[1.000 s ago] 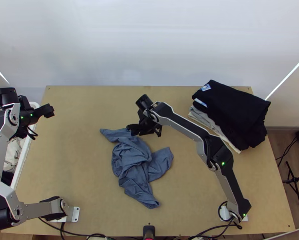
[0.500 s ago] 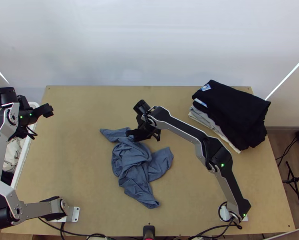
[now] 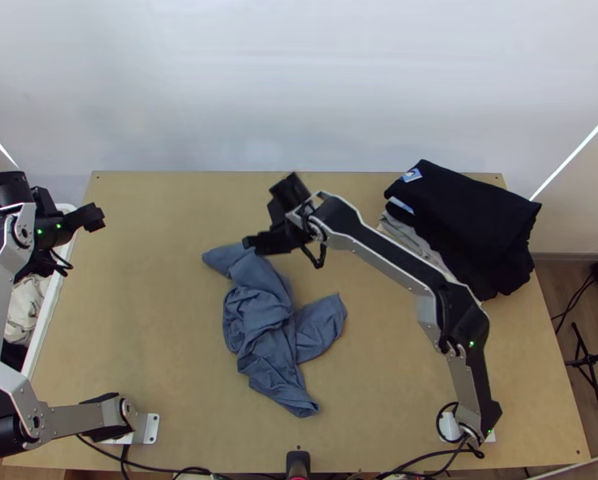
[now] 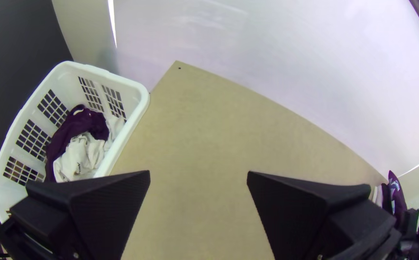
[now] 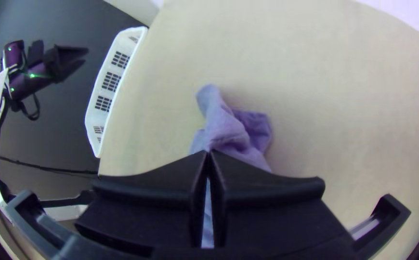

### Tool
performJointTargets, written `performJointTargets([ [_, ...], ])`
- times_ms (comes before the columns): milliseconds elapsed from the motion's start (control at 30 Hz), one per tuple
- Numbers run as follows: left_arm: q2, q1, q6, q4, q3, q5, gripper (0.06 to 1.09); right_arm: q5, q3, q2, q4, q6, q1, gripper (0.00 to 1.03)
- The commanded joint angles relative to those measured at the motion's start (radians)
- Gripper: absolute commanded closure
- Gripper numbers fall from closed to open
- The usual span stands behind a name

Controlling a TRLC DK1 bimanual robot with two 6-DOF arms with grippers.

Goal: Fold the t-shirt

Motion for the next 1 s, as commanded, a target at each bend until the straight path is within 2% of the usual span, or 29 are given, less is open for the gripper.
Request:
performJointTargets([
  [0, -0.001, 0.0, -0.002, -0.005, 0.012, 0.0, 0.11, 0.102, 0.173, -0.019, 0.078, -0.008, -0.029, 1.0],
  [133, -0.001, -0.027, -0.025, -0.002, -0.005, 0.002, 0.11, 0.139, 0.335, -0.009, 0.161, 0.006, -0.061, 1.0],
  [233, -0.004, -0.073, -0.024, 0.005, -0.048, 0.025, 0.11, 0.14, 0.335, -0.087, 0.202, 0.011, -0.073, 1.0],
  [400, -0.064, -0.159, -0.025, 0.113, -0.143, 0.134, 0.11, 0.14, 0.245, -0.263, 0.199, 0.009, -0.108, 1.0],
  [633, -0.045, -0.334, -0.111, 0.242, -0.163, 0.157, 0.11, 0.139, 0.214, -0.446, 0.191, -0.034, -0.157, 1.0],
  [767, -0.013, -0.398, -0.141, 0.319, -0.172, 0.158, 0.11, 0.137, 0.236, -0.501, 0.191, -0.071, -0.095, 1.0],
  [967, 0.013, -0.444, -0.148, 0.365, -0.197, 0.158, 0.11, 0.136, 0.223, -0.538, 0.087, -0.113, 0.146, 1.0],
])
